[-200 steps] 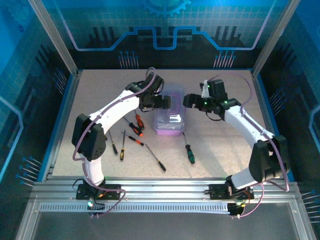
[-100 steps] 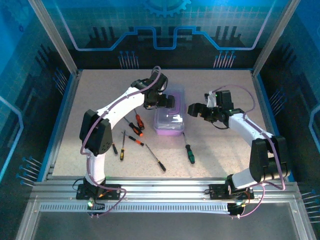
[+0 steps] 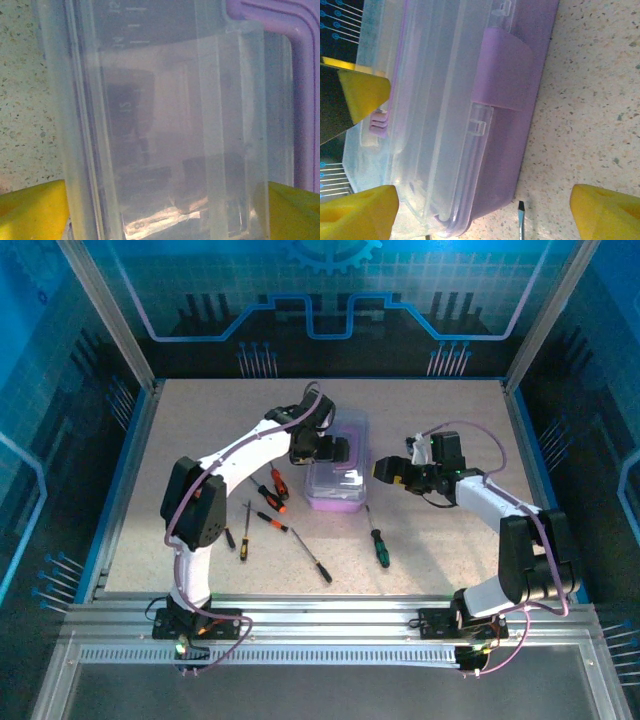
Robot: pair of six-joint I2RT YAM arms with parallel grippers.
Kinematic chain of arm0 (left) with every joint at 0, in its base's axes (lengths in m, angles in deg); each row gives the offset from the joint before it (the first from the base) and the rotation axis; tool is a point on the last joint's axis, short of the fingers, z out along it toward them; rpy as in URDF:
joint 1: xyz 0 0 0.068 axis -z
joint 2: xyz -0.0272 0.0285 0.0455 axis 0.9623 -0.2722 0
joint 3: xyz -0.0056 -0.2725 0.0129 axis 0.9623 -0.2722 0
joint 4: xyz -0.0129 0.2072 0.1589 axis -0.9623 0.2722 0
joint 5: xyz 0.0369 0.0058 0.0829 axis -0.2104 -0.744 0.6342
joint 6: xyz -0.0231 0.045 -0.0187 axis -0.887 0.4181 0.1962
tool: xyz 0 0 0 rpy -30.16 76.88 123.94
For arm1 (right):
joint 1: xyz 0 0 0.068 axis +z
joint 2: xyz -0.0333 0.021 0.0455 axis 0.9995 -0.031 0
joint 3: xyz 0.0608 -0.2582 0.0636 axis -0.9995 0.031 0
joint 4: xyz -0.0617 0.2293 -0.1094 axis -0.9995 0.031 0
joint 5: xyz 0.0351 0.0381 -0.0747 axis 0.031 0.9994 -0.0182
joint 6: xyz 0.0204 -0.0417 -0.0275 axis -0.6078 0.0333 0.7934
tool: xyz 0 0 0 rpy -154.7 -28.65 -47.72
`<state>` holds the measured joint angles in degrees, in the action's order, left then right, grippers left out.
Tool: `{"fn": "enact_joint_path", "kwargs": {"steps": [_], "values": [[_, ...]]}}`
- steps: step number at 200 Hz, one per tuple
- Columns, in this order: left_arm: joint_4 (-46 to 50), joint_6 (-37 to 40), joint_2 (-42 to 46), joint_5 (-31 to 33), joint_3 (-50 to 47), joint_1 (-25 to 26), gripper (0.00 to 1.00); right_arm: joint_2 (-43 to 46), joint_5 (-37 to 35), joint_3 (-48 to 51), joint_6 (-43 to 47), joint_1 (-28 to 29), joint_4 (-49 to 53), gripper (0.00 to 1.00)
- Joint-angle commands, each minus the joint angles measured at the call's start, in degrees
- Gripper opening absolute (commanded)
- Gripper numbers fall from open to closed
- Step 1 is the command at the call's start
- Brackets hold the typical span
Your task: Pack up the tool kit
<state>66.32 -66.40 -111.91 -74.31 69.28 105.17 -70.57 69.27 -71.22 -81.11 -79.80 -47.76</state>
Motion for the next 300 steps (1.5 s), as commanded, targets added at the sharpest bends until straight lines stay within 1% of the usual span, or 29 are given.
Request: {"fn": "enact_joint_path", "kwargs": {"steps": [1, 17, 23, 39, 48, 58, 75, 96, 112, 122, 147, 170, 194, 205, 229, 258, 300], "values": [[7.4, 3.0, -2.8, 2.1, 1.8, -0.1, 0.93, -0.8, 2.1, 1.0, -1.6, -0.6, -4.2, 0.90], [7.3, 4.2, -2.6, 2.8, 1.2, -0.4, 0.88, -2.6, 4.0, 0.3, -2.7, -0.5, -6.2, 0.88], [6.5, 4.7, -2.4, 1.7, 0.4, -0.8, 0.84, -3.4, 5.1, -0.1, -3.3, -0.5, -7.1, 0.87], [3.9, 5.6, -1.9, -2.0, -1.9, -1.9, 0.76, -5.1, 7.4, -0.4, -5.7, -0.6, -11.1, 0.87], [1.7, 6.0, -1.2, -4.6, -3.6, -2.6, 0.75, -5.9, 8.5, -0.1, -7.6, -0.5, -14.4, 0.87], [-0.5, 6.5, -0.5, -6.8, -5.4, -3.6, 0.74, -7.0, 9.8, -0.2, -9.4, -0.5, -17.3, 0.87], [-3.4, 7.0, 0.7, -9.8, -8.0, -5.3, 0.74, -9.4, 10.6, -1.3, -11.2, 0.1, -18.9, 0.87], [-4.8, 7.1, 1.5, -12.4, -9.4, -7.1, 0.74, -12.4, 12.5, -0.6, -16.4, 0.9, -27.9, 0.86], [-4.6, 7.8, 1.6, -12.9, -9.3, -7.6, 0.74, -15.0, 13.3, -0.5, -19.7, 1.1, -32.6, 0.85], [-4.4, 8.3, 1.7, -12.8, -9.3, -7.8, 0.74, -16.0, 13.2, -0.7, -20.5, 1.3, -33.9, 0.85], [-4.2, 8.9, 2.1, -12.8, -9.8, -7.9, 0.74, -17.4, 12.3, -1.3, -21.7, 1.5, -34.7, 0.82], [-4.8, 9.2, 2.7, -14.0, -11.0, -7.9, 0.74, -18.8, 11.5, -1.6, -22.5, 1.6, -35.5, 0.81], [-4.8, 9.3, 3.2, -14.0, -11.6, -7.9, 0.74, -22.8, 14.8, -2.0, -28.8, 1.9, -44.4, 0.80], [-4.9, 9.2, 3.4, -14.1, -11.9, -8.1, 0.74, -24.4, 15.7, -2.3, -30.7, 2.2, -47.4, 0.77], [-5.9, 8.4, 3.6, -14.9, -13.2, -8.0, 0.74, -24.5, 14.7, -2.7, -29.5, 3.2, -46.4, 0.77], [-7.0, 7.6, 3.8, -15.1, -14.9, -8.0, 0.73, -24.4, 15.4, -2.8, -30.0, 3.9, -47.3, 0.76], [-7.4, 6.9, 3.6, -15.3, -15.6, -8.0, 0.72, -25.1, 17.5, -2.0, -34.9, 3.9, -54.2, 0.75]]}}
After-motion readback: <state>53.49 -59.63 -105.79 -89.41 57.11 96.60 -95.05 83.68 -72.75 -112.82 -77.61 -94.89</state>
